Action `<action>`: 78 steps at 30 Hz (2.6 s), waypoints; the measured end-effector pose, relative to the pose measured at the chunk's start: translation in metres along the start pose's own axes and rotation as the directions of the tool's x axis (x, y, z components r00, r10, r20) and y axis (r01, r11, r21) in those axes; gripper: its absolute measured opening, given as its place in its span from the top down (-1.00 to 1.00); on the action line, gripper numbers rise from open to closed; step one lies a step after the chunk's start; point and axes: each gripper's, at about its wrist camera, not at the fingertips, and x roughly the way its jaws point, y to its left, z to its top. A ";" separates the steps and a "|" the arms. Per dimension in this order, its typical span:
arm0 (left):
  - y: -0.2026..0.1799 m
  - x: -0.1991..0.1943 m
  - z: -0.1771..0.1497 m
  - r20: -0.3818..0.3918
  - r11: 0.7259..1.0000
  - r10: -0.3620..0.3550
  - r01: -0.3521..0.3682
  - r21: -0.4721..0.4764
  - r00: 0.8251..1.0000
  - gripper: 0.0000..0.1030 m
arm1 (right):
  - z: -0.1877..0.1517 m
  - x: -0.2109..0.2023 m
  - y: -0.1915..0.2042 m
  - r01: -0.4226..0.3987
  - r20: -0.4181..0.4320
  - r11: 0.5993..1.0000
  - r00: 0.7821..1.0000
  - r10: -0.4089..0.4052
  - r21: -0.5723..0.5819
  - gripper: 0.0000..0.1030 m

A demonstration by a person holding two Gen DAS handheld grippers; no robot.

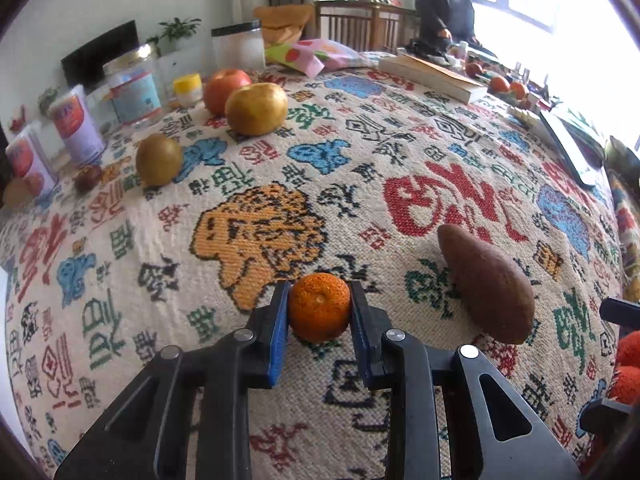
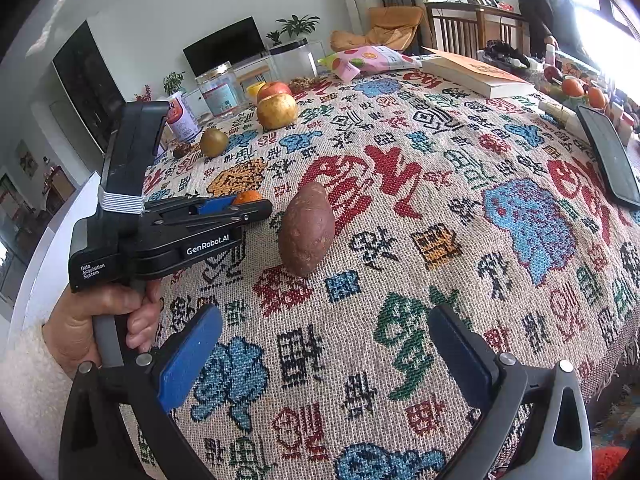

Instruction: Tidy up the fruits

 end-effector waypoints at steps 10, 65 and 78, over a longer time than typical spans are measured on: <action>0.102 -0.059 -0.085 -0.100 0.933 0.192 -0.214 -0.288 0.976 0.11 | -0.003 0.004 0.011 0.021 -0.022 0.998 1.000 -0.023 -0.055 -0.99; 0.109 -0.072 -0.110 -0.194 0.872 0.206 -0.270 -0.409 0.959 -0.95 | -0.014 0.052 0.045 0.182 -0.110 0.971 0.974 -0.200 -0.154 -1.00; 0.083 -0.064 -0.088 -0.092 0.923 0.206 -0.225 -0.313 0.974 0.46 | 0.016 0.015 -0.022 -0.095 0.010 0.970 0.995 0.095 0.224 -0.83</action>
